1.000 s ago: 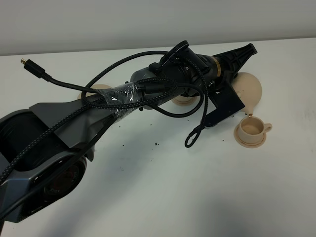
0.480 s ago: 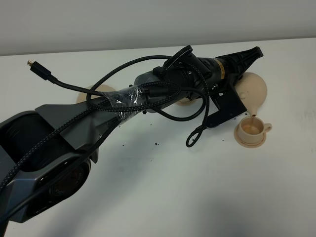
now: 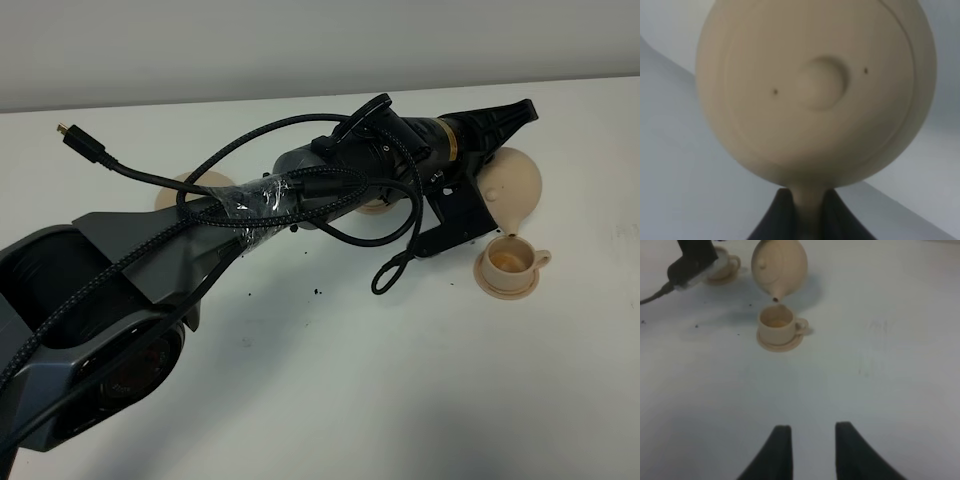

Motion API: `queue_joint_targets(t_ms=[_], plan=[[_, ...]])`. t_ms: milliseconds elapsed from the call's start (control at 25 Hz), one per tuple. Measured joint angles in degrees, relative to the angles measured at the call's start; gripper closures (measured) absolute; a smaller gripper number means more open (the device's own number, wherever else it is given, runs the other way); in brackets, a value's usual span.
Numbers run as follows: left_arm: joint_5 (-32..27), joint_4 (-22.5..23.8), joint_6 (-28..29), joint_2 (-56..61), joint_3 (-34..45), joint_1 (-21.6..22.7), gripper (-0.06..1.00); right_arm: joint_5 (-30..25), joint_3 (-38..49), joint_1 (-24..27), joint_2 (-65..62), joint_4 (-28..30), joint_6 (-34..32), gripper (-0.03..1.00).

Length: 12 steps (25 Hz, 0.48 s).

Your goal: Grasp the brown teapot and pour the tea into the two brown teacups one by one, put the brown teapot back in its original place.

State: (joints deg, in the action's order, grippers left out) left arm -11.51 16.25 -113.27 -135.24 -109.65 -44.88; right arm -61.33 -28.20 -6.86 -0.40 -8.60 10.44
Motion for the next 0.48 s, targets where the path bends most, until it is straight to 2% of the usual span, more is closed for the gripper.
queue_joint_targets(t_ms=[480], plan=[[1.1, 0.1, -4.2, 0.0, 0.0, 0.0, 0.8, 0.0, 0.0, 0.0, 0.0, 0.0, 0.0, 0.72]])
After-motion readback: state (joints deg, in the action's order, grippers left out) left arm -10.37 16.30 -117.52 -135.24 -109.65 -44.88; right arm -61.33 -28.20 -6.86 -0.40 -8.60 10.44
